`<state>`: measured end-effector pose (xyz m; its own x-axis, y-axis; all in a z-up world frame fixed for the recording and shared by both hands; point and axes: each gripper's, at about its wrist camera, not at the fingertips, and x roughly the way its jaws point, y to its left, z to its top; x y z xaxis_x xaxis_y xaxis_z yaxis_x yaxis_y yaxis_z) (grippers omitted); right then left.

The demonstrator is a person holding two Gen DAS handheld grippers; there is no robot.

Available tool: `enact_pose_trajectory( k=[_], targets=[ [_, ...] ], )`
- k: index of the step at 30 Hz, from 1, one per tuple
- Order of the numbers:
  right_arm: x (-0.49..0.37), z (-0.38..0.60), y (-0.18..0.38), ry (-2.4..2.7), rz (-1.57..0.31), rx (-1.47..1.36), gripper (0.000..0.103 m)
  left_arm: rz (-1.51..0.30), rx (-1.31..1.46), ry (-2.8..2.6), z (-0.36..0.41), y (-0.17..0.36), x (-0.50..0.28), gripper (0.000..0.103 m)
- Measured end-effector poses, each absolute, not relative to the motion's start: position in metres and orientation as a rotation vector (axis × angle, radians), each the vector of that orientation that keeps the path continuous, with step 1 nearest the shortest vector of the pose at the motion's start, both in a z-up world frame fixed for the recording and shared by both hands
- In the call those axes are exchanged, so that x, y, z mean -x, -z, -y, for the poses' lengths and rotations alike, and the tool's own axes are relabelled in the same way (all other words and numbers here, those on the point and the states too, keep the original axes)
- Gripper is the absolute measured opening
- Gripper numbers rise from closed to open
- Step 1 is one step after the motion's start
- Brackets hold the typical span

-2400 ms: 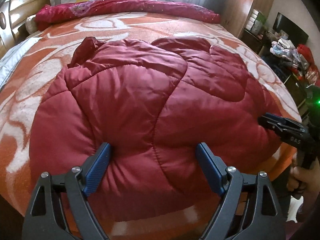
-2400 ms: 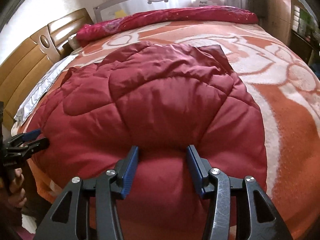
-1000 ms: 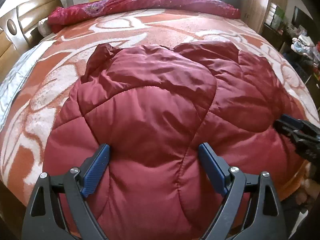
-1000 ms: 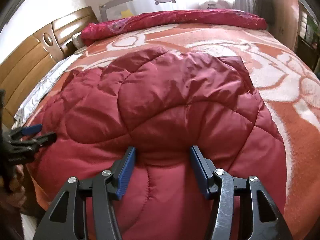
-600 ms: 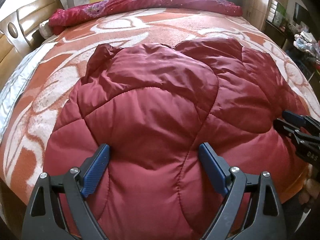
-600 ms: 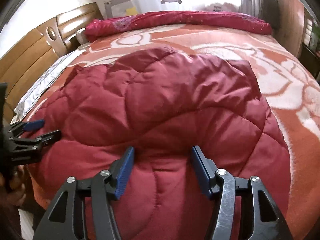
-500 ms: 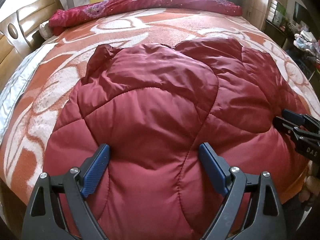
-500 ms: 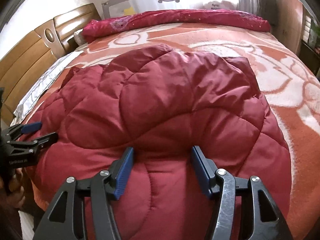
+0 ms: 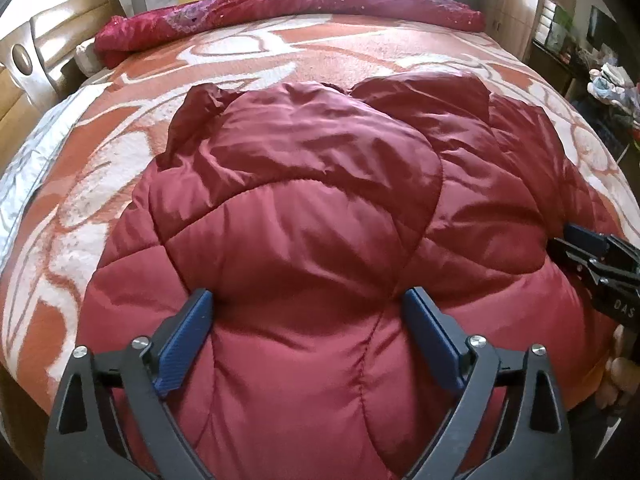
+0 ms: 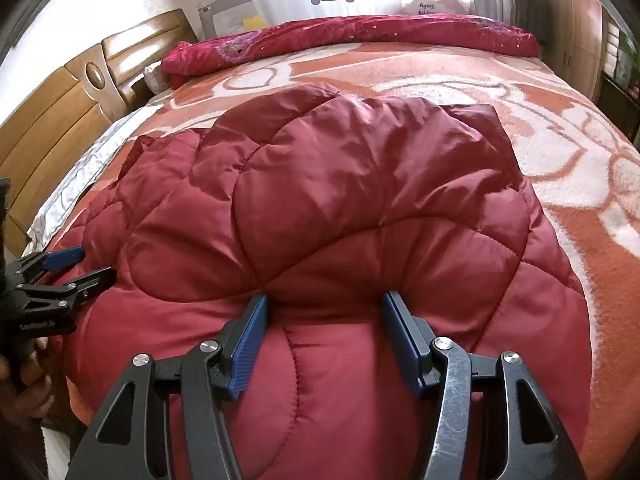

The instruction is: Fold large clothes

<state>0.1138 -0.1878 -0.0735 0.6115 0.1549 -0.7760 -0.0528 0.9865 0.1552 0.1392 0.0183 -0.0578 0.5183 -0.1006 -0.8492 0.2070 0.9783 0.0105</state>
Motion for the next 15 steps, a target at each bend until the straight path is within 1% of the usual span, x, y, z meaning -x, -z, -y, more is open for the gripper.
enact_pose_trajectory(
  k=[3,9,12,15],
  targets=[
    [-0.114,0.188,0.072,-0.118,-0.912,-0.13,0.059,-1.02,-0.106,0.186,-0.018,0.061,-0.146,0.099],
    [-0.105,0.189,0.045,-0.091,-0.857,-0.13,0.058,-1.02,-0.109,0.187,-0.019,0.062,-0.148,0.099],
    [-0.115,0.197,0.063,-0.09,-0.903,-0.144,0.058,-1.02,-0.088,0.19,-0.022,0.057,-0.145,0.099],
    [-0.118,0.199,0.071,-0.09,-0.9,-0.131,0.059,-1.004,-0.04,0.204,-0.032,0.043,-0.136,0.096]
  ],
)
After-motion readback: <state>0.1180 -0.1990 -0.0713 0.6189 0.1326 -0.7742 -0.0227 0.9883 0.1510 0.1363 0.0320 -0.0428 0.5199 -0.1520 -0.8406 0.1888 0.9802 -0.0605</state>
